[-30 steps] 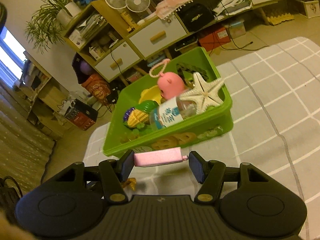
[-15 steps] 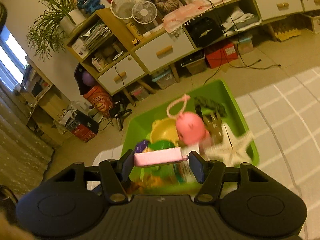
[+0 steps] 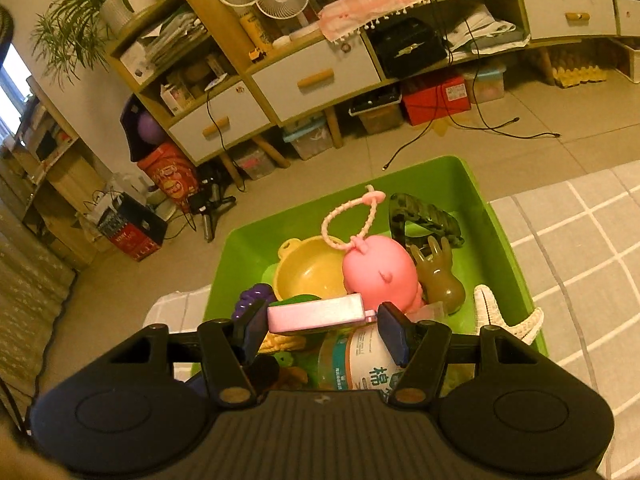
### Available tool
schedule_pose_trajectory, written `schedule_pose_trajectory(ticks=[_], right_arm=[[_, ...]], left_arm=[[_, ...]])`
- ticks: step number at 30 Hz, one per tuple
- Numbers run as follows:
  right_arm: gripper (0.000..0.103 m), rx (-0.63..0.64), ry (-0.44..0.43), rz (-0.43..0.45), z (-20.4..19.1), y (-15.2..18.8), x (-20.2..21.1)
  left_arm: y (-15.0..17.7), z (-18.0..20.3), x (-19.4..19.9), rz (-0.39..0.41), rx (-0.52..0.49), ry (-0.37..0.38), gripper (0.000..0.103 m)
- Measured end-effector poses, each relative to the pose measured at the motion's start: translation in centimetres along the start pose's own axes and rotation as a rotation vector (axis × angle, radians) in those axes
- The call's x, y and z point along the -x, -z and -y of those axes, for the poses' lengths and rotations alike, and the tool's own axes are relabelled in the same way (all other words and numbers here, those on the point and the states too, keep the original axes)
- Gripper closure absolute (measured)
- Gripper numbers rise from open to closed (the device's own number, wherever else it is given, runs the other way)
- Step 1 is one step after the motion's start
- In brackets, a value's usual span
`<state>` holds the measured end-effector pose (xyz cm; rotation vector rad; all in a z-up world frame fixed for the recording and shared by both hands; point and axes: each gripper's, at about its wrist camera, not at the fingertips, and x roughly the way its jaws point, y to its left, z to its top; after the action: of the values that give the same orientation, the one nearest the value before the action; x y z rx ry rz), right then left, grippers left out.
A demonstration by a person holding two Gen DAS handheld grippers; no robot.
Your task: Organize rigid objects
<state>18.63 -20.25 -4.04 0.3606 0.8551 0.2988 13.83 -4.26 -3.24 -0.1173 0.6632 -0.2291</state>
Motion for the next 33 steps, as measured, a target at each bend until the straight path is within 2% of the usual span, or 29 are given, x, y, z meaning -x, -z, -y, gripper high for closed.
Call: schedule_pose_trajectory(ticks=[1, 2, 4, 10, 21, 30, 32, 33], right_arm=[[0.067, -0.001, -0.001, -0.002, 0.0, -0.1, -0.1], [0.066, -0.004, -0.001, -0.003, 0.0, -0.1, -0.1], [0.054, -0.017, -0.013, -0.01, 0.0, -0.2, -0.1], [0.052, 0.012, -0.018, -0.004, -0.3, 0.1, 0.9], [0.052, 0.036, 0.02, 0.025, -0.1, 1.7, 5.1], [0.052, 0.122, 0.116, 0.045, -0.2, 4.9, 10.0], [0.051, 0.116, 0.122, 0.047, 0.0, 5.8, 11.0], [0.049, 0.116, 0.129, 0.048, 0.1, 6.2, 11.4]], left_arm=[[0.0, 0.0, 0.0, 0.01, -0.01, -0.009, 0.067], [-0.1, 0.1, 0.1, 0.016, -0.018, -0.007, 0.051], [-0.1, 0.2, 0.5, 0.035, -0.028, -0.003, 0.033], [0.3, 0.5, 1.5, 0.03, -0.043, -0.009, 0.024], [1.4, 0.6, 4.4, -0.043, -0.005, -0.034, 0.019], [3.4, 0.8, 7.5, -0.127, 0.037, -0.088, 0.013], [3.7, 0.9, 8.2, -0.147, 0.045, -0.114, 0.002], [3.9, 0.9, 8.6, -0.144, 0.048, -0.122, 0.002]])
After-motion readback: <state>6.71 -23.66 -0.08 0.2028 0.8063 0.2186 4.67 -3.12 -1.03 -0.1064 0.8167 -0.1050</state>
